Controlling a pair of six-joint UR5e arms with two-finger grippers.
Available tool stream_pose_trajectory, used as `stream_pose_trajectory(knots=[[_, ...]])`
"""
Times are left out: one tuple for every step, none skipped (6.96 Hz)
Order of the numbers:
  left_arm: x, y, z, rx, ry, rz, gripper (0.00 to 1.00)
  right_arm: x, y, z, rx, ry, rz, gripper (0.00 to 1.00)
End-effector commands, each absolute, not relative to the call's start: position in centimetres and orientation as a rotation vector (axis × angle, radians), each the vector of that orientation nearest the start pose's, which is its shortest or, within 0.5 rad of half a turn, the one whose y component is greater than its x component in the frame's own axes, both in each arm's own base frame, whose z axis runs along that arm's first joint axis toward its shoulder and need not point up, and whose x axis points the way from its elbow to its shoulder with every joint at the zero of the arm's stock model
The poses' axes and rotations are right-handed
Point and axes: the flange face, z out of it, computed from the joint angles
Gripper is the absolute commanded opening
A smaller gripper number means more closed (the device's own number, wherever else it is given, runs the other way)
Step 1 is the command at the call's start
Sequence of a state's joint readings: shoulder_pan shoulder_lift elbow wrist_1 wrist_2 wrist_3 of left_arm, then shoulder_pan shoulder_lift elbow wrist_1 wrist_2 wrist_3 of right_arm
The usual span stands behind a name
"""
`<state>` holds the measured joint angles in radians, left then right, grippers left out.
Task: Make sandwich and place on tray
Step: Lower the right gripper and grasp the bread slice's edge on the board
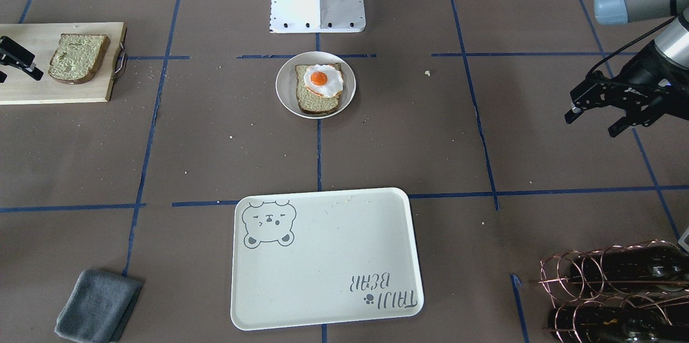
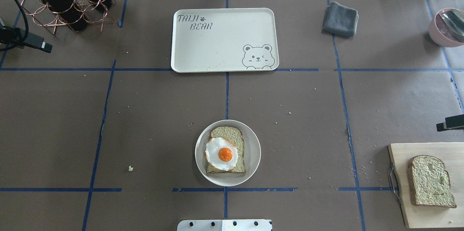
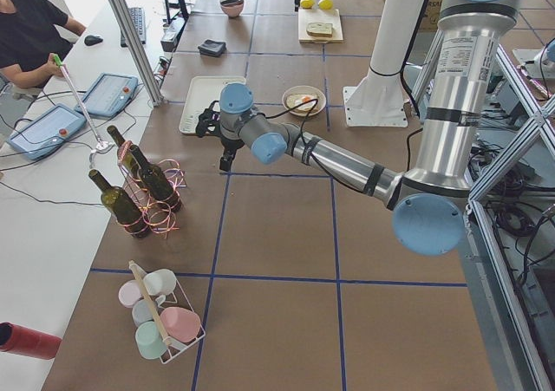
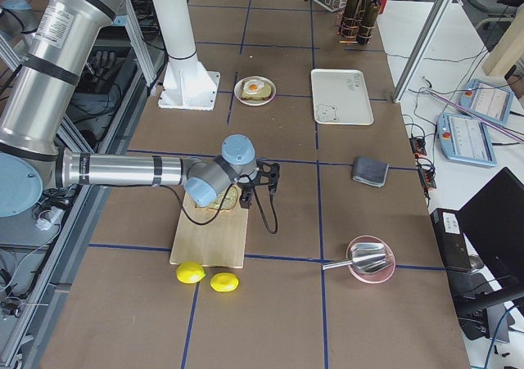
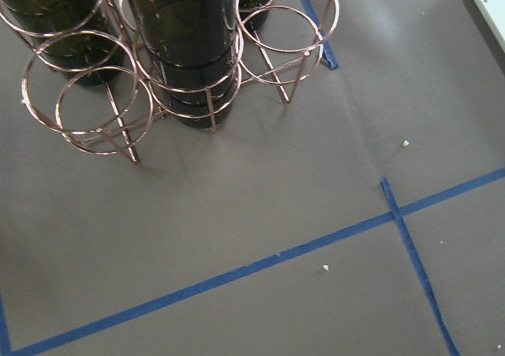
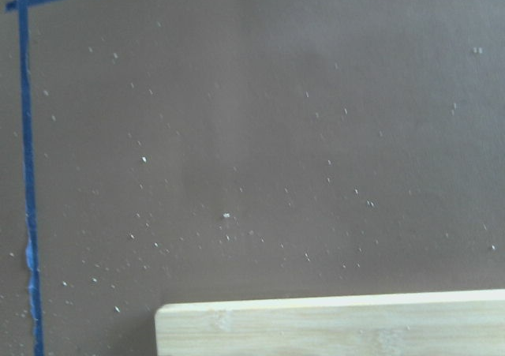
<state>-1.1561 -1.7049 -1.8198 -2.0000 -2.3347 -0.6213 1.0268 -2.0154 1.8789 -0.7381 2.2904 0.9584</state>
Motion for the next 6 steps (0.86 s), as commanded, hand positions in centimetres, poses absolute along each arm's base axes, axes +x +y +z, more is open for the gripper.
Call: stream_pose_trajectory(knots=[[18.5, -50.9, 40.1, 0.294, 1.044, 0.123, 1.00, -12.3, -26.6, 61.1, -0.002, -0.940, 0.079, 0.96], [18.7, -50.7, 39.6, 0.294, 1.053, 0.118, 1.00, -11.8, -24.5, 61.5, -0.020, -0.952, 0.062, 0.93], [18.9, -50.6, 39.4, 0.304, 1.060, 0.124, 1.00, -12.1, -23.6, 62.1, -0.035, -0.940, 0.049, 0.92], [18.9, -50.6, 39.4, 0.304, 1.060, 0.124, 1.00, -12.7, -23.5, 63.4, -0.023, -0.899, 0.051, 0.91], [18.9, -50.6, 39.4, 0.303, 1.060, 0.122, 1.00, -13.5, -23.6, 64.2, -0.022, -0.881, 0.047, 0.91], [18.9, -50.6, 39.2, 0.306, 1.062, 0.124, 1.00, -14.6, -23.8, 64.0, -0.030, -0.884, 0.055, 0.86]])
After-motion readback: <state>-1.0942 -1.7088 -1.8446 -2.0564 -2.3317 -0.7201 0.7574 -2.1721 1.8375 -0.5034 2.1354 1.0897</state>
